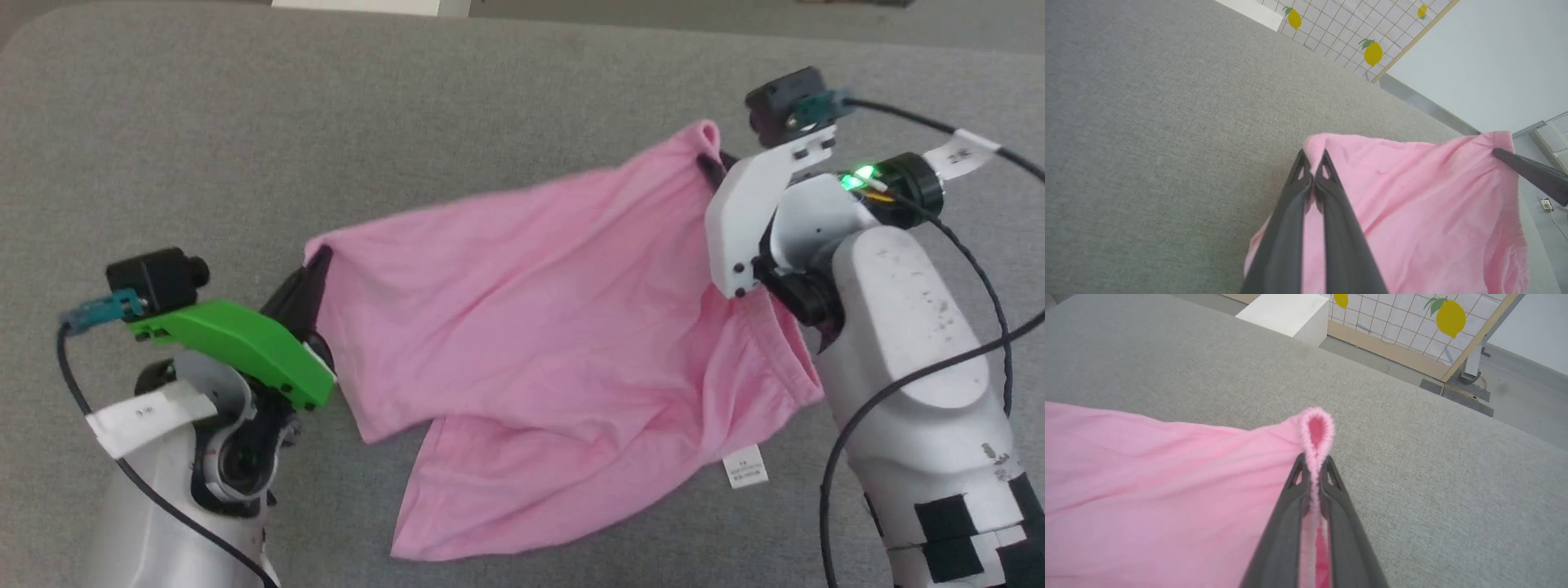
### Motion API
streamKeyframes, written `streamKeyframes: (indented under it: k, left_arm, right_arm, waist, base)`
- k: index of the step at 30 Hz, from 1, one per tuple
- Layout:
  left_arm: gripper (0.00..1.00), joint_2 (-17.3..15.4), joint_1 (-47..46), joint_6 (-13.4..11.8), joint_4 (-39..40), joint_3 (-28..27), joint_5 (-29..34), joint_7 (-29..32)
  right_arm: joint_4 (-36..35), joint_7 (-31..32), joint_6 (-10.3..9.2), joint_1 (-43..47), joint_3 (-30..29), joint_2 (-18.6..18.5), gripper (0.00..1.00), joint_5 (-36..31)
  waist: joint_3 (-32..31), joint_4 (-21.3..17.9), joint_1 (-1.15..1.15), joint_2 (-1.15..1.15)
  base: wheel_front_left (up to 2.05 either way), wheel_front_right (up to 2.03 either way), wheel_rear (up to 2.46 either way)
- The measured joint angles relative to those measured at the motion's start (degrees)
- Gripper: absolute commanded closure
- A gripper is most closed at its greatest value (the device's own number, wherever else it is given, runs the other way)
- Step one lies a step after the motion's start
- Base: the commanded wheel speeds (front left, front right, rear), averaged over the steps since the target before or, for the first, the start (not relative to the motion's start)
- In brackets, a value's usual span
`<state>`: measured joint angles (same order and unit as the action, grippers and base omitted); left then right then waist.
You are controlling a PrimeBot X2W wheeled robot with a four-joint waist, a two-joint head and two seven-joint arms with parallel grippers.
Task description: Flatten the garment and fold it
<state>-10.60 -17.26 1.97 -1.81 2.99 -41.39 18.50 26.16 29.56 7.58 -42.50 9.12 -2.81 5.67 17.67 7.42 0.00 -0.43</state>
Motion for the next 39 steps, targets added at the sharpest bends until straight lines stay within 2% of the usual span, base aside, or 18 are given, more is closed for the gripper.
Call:
streamKeyframes:
  k: [7,9,14,20,26,33,39]
  left_arm:
    - [1.00,-3.4,-11.1,0.0,-1.4,-2.4,-0.1,1.1]
    - [1.00,-5.7,-16.1,0.0,-3.6,-2.0,1.5,2.2]
    - [1.00,-8.5,-28.9,-0.1,-11.2,-2.1,3.2,3.0]
    - [1.00,-10.6,-43.3,-0.3,-20.2,-2.0,5.9,-0.4]
    - [1.00,-11.3,-53.4,0.8,-25.1,-1.8,8.8,-9.4]
    - [1.00,-11.6,-53.0,3.8,-28.3,-1.3,8.1,-15.3]
    - [1.00,-12.1,-40.5,4.6,-25.5,-1.1,6.5,-18.2]
  right_arm:
    - [-4.8,1.5,-0.01,-3.4,-4.4,0.0,1.00,8.2]
    - [-5.3,2.3,-0.01,-6.4,-6.0,0.0,1.00,11.4]
    - [-3.9,1.4,-0.01,-15.6,-8.6,0.0,1.00,14.5]
    - [3.2,-6.8,0.01,-28.2,-9.4,0.2,1.00,15.3]
    - [10.3,-19.1,0.04,-38.1,-9.5,0.6,1.00,15.0]
    - [14.1,-24.3,0.02,-37.6,-3.9,0.3,1.00,19.0]
    - [8.2,-25.0,0.01,-24.5,0.7,-0.6,1.00,25.7]
  waist:
    - [-3.4,-1.2,0.00,0.00]
    - [-3.8,-1.7,0.00,0.00]
    - [-2.8,-2.5,0.00,0.00]
    - [0.0,-3.4,0.00,0.00]
    - [3.2,-4.0,0.00,0.00]
    - [4.3,-3.9,0.01,0.00]
    - [1.9,-3.9,0.00,0.00]
  base:
    - [0.00,0.00,0.00]
    - [0.00,0.00,0.00]
    - [0.00,0.00,0.00]
    - [0.00,0.00,0.00]
    - [0.00,0.00,0.00]
    - [0.00,0.00,0.00]
    - [0.00,0.00,0.00]
